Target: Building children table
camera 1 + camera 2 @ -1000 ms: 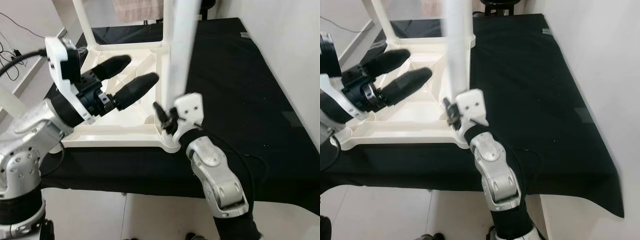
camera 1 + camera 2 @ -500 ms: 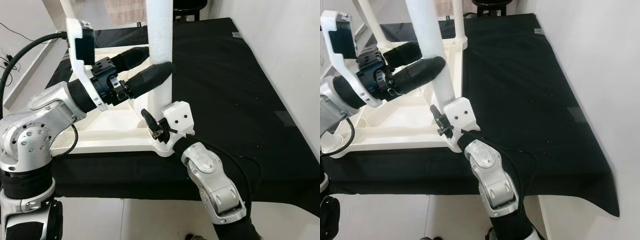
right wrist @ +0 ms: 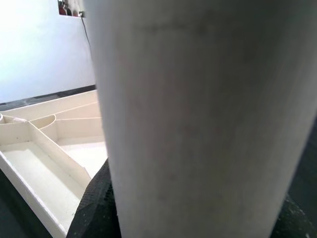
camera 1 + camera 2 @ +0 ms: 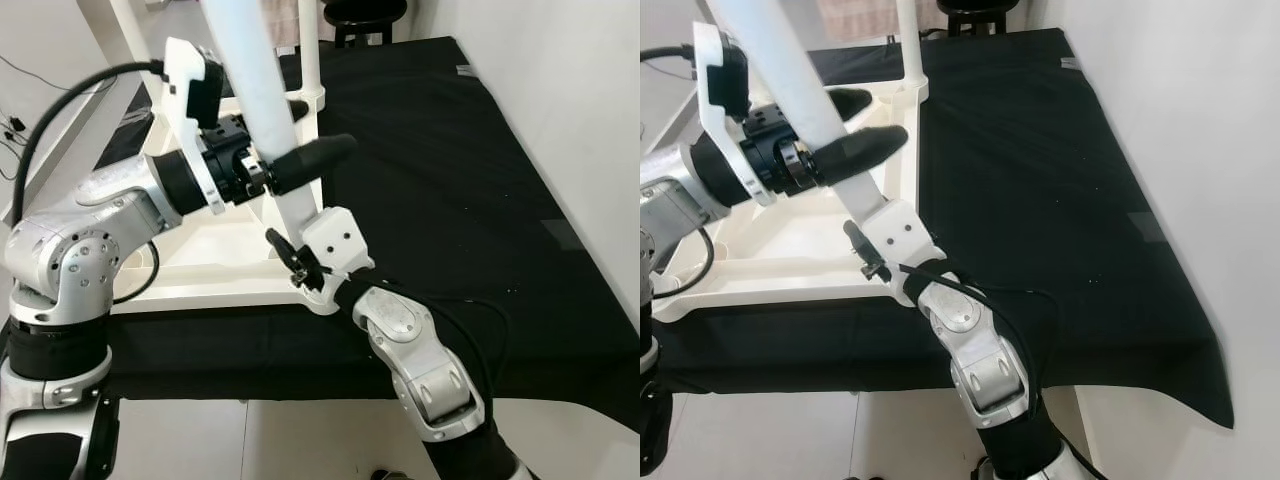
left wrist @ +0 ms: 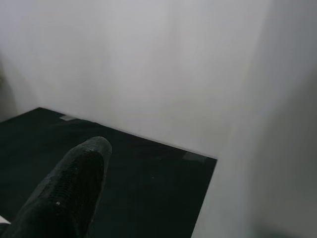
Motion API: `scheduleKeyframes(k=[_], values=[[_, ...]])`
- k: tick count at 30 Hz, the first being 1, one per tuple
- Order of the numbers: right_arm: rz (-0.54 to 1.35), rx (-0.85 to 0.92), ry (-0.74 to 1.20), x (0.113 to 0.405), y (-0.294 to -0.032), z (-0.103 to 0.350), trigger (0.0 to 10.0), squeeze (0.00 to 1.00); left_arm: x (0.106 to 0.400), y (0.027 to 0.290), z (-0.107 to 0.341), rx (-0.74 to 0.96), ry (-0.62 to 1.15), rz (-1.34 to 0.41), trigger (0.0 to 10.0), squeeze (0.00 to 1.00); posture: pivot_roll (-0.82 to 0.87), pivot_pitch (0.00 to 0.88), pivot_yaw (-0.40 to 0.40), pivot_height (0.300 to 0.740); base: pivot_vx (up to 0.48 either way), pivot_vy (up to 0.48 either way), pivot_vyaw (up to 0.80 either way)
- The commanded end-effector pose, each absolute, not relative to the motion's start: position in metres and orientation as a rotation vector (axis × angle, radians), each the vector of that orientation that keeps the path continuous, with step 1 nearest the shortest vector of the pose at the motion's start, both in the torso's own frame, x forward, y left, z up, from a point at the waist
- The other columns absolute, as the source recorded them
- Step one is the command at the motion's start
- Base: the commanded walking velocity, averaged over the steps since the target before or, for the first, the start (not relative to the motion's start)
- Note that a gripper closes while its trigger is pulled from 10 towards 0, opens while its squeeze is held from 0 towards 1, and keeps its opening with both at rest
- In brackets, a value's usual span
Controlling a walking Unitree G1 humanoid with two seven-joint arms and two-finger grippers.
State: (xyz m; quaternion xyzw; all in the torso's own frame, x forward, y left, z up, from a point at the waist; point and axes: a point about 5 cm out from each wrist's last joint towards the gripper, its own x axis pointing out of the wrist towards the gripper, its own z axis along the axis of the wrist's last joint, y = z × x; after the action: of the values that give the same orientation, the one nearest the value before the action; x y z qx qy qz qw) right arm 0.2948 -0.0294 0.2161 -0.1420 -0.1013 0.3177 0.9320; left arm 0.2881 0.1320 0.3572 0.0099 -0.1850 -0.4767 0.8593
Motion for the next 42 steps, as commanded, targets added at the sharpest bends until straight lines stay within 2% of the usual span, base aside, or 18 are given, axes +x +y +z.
scheduleKeyframes(k=[1,17,27,33,37,42], values=[[0.740,-0.293,0.017,0.293,-0.019,0.174,10.0,0.00,0.290,0.136,0.362,0.079,-0.410,-0.959,10.0,0.00,-0.01,0.180,0.070,0.740,0.000,0.000,0.00],[0.612,-0.156,0.123,0.308,-0.034,0.172,10.0,0.00,0.295,0.134,0.360,0.061,-0.437,-0.926,10.0,0.00,-0.01,0.169,0.063,0.740,0.000,0.000,0.00],[0.581,-0.149,0.134,0.315,-0.038,0.176,10.0,0.00,0.299,0.130,0.363,-0.035,-0.466,-0.942,10.0,0.00,-0.02,0.170,0.062,0.740,0.000,0.000,0.00],[0.604,-0.100,0.112,0.311,-0.034,0.178,10.0,0.00,0.301,0.124,0.363,-0.113,-0.465,-0.960,10.0,0.00,-0.01,0.175,0.064,0.740,0.000,0.000,0.00],[0.602,-0.062,0.113,0.302,-0.037,0.171,10.0,0.00,0.304,0.124,0.368,-0.228,-0.475,-0.961,10.0,0.00,-0.01,0.178,0.064,0.740,0.000,0.000,0.00],[0.593,-0.055,0.108,0.301,-0.039,0.170,10.0,0.00,0.304,0.123,0.367,-0.246,-0.467,-0.973,10.0,0.00,-0.02,0.180,0.065,0.740,0.000,0.000,0.00]])
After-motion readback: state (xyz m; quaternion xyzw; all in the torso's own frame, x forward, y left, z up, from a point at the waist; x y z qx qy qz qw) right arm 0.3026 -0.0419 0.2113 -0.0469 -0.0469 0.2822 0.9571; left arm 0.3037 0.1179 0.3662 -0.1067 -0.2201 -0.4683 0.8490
